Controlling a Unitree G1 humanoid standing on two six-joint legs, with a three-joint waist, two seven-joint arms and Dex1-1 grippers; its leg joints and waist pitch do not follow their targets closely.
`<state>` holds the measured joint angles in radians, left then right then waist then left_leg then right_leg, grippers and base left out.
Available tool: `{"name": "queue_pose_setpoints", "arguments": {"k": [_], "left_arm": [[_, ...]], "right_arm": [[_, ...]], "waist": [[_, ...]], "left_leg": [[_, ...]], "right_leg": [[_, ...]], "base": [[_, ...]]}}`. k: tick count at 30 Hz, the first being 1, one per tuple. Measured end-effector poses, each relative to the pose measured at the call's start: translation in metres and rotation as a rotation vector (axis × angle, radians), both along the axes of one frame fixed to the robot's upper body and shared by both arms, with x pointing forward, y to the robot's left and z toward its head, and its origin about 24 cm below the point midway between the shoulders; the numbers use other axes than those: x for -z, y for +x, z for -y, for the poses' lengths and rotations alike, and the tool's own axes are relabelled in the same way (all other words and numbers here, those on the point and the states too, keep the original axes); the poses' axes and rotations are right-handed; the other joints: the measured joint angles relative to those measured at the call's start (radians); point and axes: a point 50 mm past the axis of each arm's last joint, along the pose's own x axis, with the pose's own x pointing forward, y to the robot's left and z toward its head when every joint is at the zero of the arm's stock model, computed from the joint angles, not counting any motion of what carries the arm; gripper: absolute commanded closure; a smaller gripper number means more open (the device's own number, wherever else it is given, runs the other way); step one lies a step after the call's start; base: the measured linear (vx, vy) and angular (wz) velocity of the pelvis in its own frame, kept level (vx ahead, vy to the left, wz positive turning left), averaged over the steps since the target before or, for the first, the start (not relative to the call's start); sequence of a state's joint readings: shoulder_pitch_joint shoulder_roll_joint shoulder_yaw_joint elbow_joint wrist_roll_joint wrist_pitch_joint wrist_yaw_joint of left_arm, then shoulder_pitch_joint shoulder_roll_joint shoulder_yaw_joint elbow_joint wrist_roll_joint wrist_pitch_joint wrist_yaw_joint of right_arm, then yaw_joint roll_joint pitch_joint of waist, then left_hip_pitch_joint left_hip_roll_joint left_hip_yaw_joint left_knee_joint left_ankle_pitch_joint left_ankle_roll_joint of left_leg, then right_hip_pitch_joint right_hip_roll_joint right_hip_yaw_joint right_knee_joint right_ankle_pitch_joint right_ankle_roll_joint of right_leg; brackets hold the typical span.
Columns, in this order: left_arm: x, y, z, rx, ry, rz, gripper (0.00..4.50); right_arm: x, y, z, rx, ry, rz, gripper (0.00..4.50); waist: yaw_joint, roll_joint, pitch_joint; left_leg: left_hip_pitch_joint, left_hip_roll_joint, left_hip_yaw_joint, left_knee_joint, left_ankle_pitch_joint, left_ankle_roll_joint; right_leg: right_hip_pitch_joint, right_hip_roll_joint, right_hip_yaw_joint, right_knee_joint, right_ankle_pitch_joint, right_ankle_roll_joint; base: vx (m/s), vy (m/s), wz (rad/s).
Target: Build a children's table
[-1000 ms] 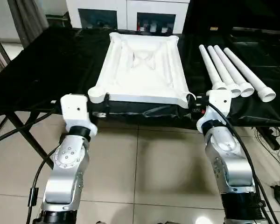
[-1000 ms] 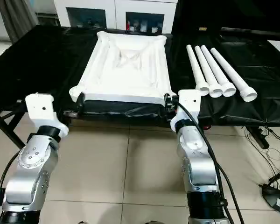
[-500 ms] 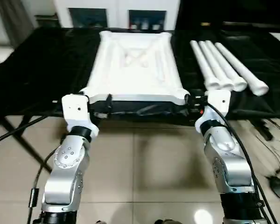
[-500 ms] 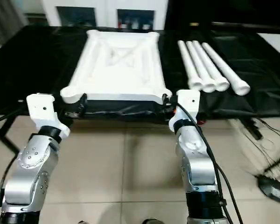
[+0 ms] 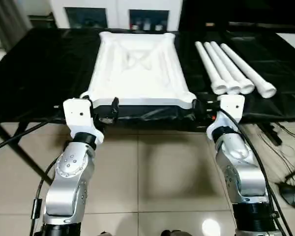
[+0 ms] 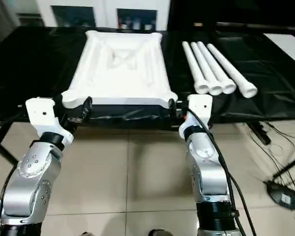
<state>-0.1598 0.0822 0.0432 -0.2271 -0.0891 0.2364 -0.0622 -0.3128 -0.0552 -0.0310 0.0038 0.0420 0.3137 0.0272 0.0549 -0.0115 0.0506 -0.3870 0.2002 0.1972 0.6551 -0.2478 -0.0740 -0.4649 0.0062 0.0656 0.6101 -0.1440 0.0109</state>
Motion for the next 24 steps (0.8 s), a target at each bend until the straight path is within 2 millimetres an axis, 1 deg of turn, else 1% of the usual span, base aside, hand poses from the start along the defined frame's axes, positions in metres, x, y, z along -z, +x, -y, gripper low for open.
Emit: {"name": "queue_pose_setpoints", "arguments": {"k": [2, 3, 4, 5, 6, 7, 8, 9, 10, 11, 12, 13, 14, 15, 16, 17, 18, 19, 20, 21, 22, 23, 24], "left_arm": [[-0.001, -0.001, -0.001, -0.001, 0.016, 0.018, 0.00], [-0.002, -0.001, -0.001, -0.003, 0.017, 0.021, 0.00], [-0.001, -0.002, -0.001, -0.004, 0.016, 0.020, 0.00], [0.000, -0.003, -0.002, -0.007, 0.015, 0.016, 0.00], [0.001, -0.003, -0.003, -0.009, 0.014, 0.015, 0.00], [0.002, -0.005, -0.005, -0.019, 0.013, 0.012, 0.00], [0.002, -0.006, -0.007, -0.029, 0.012, 0.010, 0.00], [0.000, -0.005, -0.009, -0.032, 0.019, 0.017, 0.00], [-0.002, -0.005, -0.009, -0.032, 0.022, 0.027, 0.00], [-0.003, -0.005, -0.007, -0.027, 0.018, 0.032, 0.00], [-0.003, -0.006, -0.007, -0.027, 0.015, 0.034, 0.00], [-0.002, -0.006, -0.007, -0.029, 0.015, 0.031, 0.00], [-0.001, -0.006, -0.003, -0.021, 0.007, 0.029, 0.00], [-0.001, -0.006, 0.005, 0.007, 0.004, 0.029, 0.00], [-0.001, -0.006, 0.010, 0.027, 0.000, 0.027, 0.00], [-0.001, -0.006, 0.011, 0.031, 0.004, 0.028, 0.00], [-0.003, -0.006, 0.009, 0.024, 0.009, 0.036, 0.00], [-0.004, -0.006, 0.007, 0.015, 0.011, 0.040, 0.00], [-0.004, -0.006, 0.005, 0.007, 0.011, 0.042, 0.00], [-0.004, -0.006, 0.005, 0.006, 0.012, 0.043, 0.00], [-0.003, -0.007, 0.004, 0.003, 0.014, 0.038, 0.00], [-0.001, -0.008, -0.001, -0.016, 0.022, 0.032, 0.00], [-0.001, -0.007, -0.005, -0.031, 0.030, 0.026, 0.00]], "right_arm": [[0.000, 0.000, -0.001, -0.005, 0.003, 0.000, 0.73], [0.000, 0.000, -0.001, -0.005, 0.005, 0.000, 0.73], [0.000, 0.000, -0.001, -0.005, 0.007, 0.000, 0.73], [0.000, 0.000, -0.001, -0.006, 0.007, 0.001, 0.73], [-0.001, 0.000, -0.002, -0.009, 0.005, 0.002, 0.73], [-0.003, 0.001, -0.005, -0.019, 0.004, 0.008, 0.73], [-0.005, 0.002, -0.008, -0.028, 0.002, 0.015, 0.73], [-0.005, 0.002, -0.008, -0.029, 0.003, 0.016, 0.73], [-0.004, 0.002, -0.007, -0.026, 0.002, 0.015, 0.73], [-0.005, 0.002, -0.005, -0.019, 0.000, 0.016, 0.73], [-0.007, 0.003, -0.004, -0.015, 0.001, 0.024, 0.73], [-0.008, 0.004, -0.004, -0.015, 0.002, 0.030, 0.73], [-0.009, 0.004, 0.000, -0.006, -0.003, 0.031, 0.73], [-0.006, 0.003, 0.005, 0.009, -0.007, 0.021, 0.73], [-0.001, 0.001, 0.010, 0.028, -0.010, 0.004, 0.73], [0.000, 0.000, 0.014, 0.040, -0.029, -0.003, 0.73], [-0.002, 0.001, 0.014, 0.037, -0.045, 0.007, 0.73], [-0.004, 0.002, 0.012, 0.027, -0.053, 0.018, 0.73], [-0.006, 0.002, 0.008, 0.014, -0.056, 0.031, 0.73], [-0.007, 0.002, 0.007, 0.008, -0.053, 0.035, 0.73], [-0.006, 0.002, 0.004, -0.001, -0.061, 0.033, 0.73], [-0.007, 0.003, -0.008, -0.051, -0.077, 0.038, 0.73], [-0.009, 0.003, -0.014, -0.084, -0.087, 0.043, 0.73]], "waist": [[0.003, 0.000, 0.000], [0.003, -0.001, 0.001], [0.000, -0.003, 0.005], [-0.003, -0.007, 0.012], [-0.005, -0.008, 0.018], [-0.007, -0.006, 0.021], [-0.013, 0.000, 0.027], [-0.015, 0.001, 0.031], [-0.018, -0.013, 0.035], [-0.013, -0.036, 0.034], [-0.010, -0.050, 0.031], [-0.003, -0.061, 0.024], [0.014, -0.050, 0.020], [0.029, -0.048, 0.020], [0.040, -0.049, 0.021], [0.046, -0.046, 0.021], [0.052, -0.038, 0.017], [0.056, -0.028, 0.013], [0.057, -0.005, 0.007], [0.059, 0.023, 0.004], [0.059, 0.045, 0.007], [0.049, 0.034, 0.006], [0.034, 0.024, 0.003]], "left_leg": [[0.001, -0.002, -0.001, 0.000, 0.000, 0.000], [0.005, -0.002, -0.002, -0.002, 0.000, 0.000], [0.015, -0.004, -0.002, -0.006, -0.001, -0.001], [0.038, -0.009, -0.001, -0.015, -0.001, -0.001], [0.061, -0.008, 0.004, -0.020, -0.006, -0.003], [0.083, -0.002, 0.011, -0.022, -0.016, -0.007], [0.113, 0.009, 0.013, -0.022, -0.026, -0.013], [0.132, 0.014, 0.020, -0.030, -0.032, -0.019], [0.155, 0.019, 0.031, -0.035, -0.037, -0.027], [0.183, 0.027, 0.056, -0.039, -0.045, -0.041], [0.200, 0.030, 0.071, -0.039, -0.055, -0.057], [0.207, 0.027, 0.068, -0.033, -0.069, -0.069], [0.190, 0.007, 0.025, 0.000, -0.114, -0.017], [0.165, -0.031, -0.012, 0.047, -0.128, 0.020], [0.138, -0.071, -0.042, 0.097, -0.130, 0.024], [0.095, -0.120, -0.071, 0.134, -0.125, 0.025], [0.056, -0.142, -0.083, 0.132, -0.116, 0.031], [0.021, -0.145, -0.090, 0.112, -0.096, 0.035], [-0.016, -0.131, -0.101, 0.043, -0.049, 0.055], [-0.022, -0.109, -0.109, -0.033, -0.009, 0.078], [-0.016, -0.085, -0.121, -0.031, 0.068, 0.079], [-0.016, -0.094, -0.124, -0.013, 0.052, 0.086], [-0.016, -0.106, -0.124, -0.010, 0.042, 0.092]], "right_leg": [[0.001, -0.002, -0.002, 0.000, 0.000, 0.001], [0.005, -0.004, -0.003, 0.000, -0.005, 0.007], [0.013, -0.007, -0.008, -0.001, -0.008, 0.006], [0.029, -0.020, -0.024, -0.002, -0.017, 0.006], [0.037, -0.022, -0.034, -0.004, -0.026, 0.005], [0.050, -0.024, -0.046, -0.005, -0.037, -0.004], [0.067, -0.042, -0.090, -0.002, -0.065, -0.011], [0.075, -0.067, -0.124, 0.038, -0.105, -0.027], [0.080, -0.093, -0.145, 0.085, -0.144, -0.033], [0.091, -0.107, -0.154, 0.132, -0.172, -0.046], [0.099, -0.118, -0.147, 0.130, -0.184, -0.039], [0.100, -0.108, -0.143, 0.129, -0.175, -0.032], [0.105, -0.069, -0.116, 0.123, -0.173, -0.041], [0.111, -0.045, -0.081, 0.118, -0.175, -0.048], [0.130, -0.017, -0.043, 0.104, -0.176, -0.054], [0.162, 0.003, -0.022, 0.073, -0.171, -0.067], [0.179, 0.010, -0.028, 0.052, -0.170, -0.072], [0.196, 0.023, -0.036, 0.034, -0.172, -0.076], [0.216, 0.045, -0.060, 0.013, -0.180, -0.080], [0.234, 0.067, -0.084, 0.004, -0.191, -0.080], [0.249, 0.079, -0.109, 0.005, -0.208, -0.076], [0.231, 0.047, -0.134, 0.067, -0.233, -0.057], [0.196, 0.026, -0.132, 0.142, -0.238, -0.039]], "base": [[0.000, 0.000, 0.00], [0.000, 0.000, 0.00], [0.000, 0.000, 0.00], [0.000, 0.000, 0.00], [0.000, 0.000, 0.00], [0.016, 0.009, -0.43], [0.016, 0.009, -0.43], [0.056, 0.022, -0.75], [0.055, -0.065, -0.61], [0.055, -0.065, -0.61], [0.133, -0.158, -0.64], [0.220, -0.160, -0.76], [0.220, -0.160, -0.76], [0.231, -0.134, -0.50], [0.223, -0.124, -0.22], [0.223, -0.124, -0.22], [0.230, -0.065, -0.07], [0.226, -0.039, 0.03], [0.226, -0.039, 0.03], [0.253, -0.016, 0.11], [0.271, 0.046, -0.07], [0.271, 0.046, -0.07], [0.264, 0.039, -0.02]]}}
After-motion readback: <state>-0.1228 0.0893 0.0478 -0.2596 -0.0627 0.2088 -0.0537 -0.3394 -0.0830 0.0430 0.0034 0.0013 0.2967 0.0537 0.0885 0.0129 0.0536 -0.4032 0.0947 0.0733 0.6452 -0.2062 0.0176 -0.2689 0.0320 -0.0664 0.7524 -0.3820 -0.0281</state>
